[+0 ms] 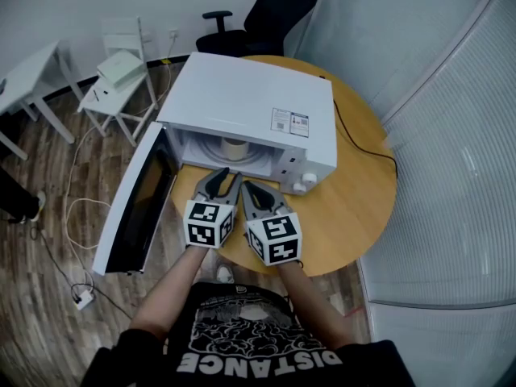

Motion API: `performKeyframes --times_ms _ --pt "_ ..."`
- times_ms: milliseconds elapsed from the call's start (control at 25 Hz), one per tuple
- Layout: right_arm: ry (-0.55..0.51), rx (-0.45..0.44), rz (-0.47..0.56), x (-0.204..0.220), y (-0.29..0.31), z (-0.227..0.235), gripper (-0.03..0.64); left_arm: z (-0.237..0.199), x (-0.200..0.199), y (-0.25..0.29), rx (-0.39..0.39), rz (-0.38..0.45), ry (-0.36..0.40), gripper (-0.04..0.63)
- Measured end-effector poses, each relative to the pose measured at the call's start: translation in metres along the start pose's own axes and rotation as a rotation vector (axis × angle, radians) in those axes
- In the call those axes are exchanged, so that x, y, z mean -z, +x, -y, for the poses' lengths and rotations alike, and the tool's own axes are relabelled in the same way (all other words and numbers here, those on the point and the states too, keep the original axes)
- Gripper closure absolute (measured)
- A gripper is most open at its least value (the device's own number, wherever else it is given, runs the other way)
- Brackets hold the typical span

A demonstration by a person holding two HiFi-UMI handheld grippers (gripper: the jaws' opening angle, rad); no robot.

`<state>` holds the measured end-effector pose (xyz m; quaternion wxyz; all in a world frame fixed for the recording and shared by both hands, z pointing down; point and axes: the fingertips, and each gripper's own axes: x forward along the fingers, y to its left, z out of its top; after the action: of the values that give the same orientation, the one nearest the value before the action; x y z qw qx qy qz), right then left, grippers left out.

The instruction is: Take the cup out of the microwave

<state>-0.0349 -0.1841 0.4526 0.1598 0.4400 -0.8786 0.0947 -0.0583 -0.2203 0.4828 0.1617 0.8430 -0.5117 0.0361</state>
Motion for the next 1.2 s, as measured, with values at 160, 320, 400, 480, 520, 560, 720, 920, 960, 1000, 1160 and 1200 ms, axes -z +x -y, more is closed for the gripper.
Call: performKeyframes --times_ms 160,320,400,480,520,560,720,920,960,1000,1160,1200 --pt "-0.002 0.007 0.007 -0.005 0.008 0.006 0.601 -0.007 0.0 0.012 0.013 -0.008 0.004 0.468" --pt "0.003 0.014 0.013 -0.007 0.016 0.015 0.601 -0.015 0.0 0.024 0.017 -0.013 0.004 0.435" --pt "0.006 0.016 0.017 -0.01 0.019 0.017 0.601 -0.017 -0.001 0.03 0.02 -0.012 0.005 0.413" --pt "0.005 0.016 0.022 -0.012 0.023 0.02 0.601 -0.021 -0.002 0.035 0.02 -0.012 0.0 0.386" --pt "0.005 0.018 0.024 -0.013 0.024 0.022 0.601 -0.023 -0.002 0.039 0.019 -0.014 -0.006 0.368" --pt "0.005 0.02 0.025 -0.013 0.025 0.024 0.601 -0.025 -0.001 0.042 0.02 -0.017 -0.01 0.349" --pt "0.007 0.032 0.022 -0.013 0.029 0.033 0.601 -0.032 0.001 0.057 0.026 -0.025 -0.013 0.302" --pt "0.009 0.035 0.018 -0.014 0.036 0.039 0.601 -0.039 0.002 0.071 0.031 -0.045 -0.001 0.242" --pt "0.01 0.034 0.017 -0.014 0.038 0.04 0.601 -0.041 0.002 0.073 0.029 -0.048 -0.001 0.232" --pt "0.011 0.034 0.015 -0.013 0.04 0.041 0.601 -0.043 0.003 0.076 0.028 -0.051 -0.002 0.225" --pt "0.014 0.032 0.011 -0.012 0.047 0.045 0.601 -0.051 0.004 0.085 0.032 -0.06 -0.001 0.191" --pt "0.013 0.032 0.011 -0.013 0.049 0.046 0.601 -0.052 0.005 0.087 0.034 -0.062 0.002 0.183"
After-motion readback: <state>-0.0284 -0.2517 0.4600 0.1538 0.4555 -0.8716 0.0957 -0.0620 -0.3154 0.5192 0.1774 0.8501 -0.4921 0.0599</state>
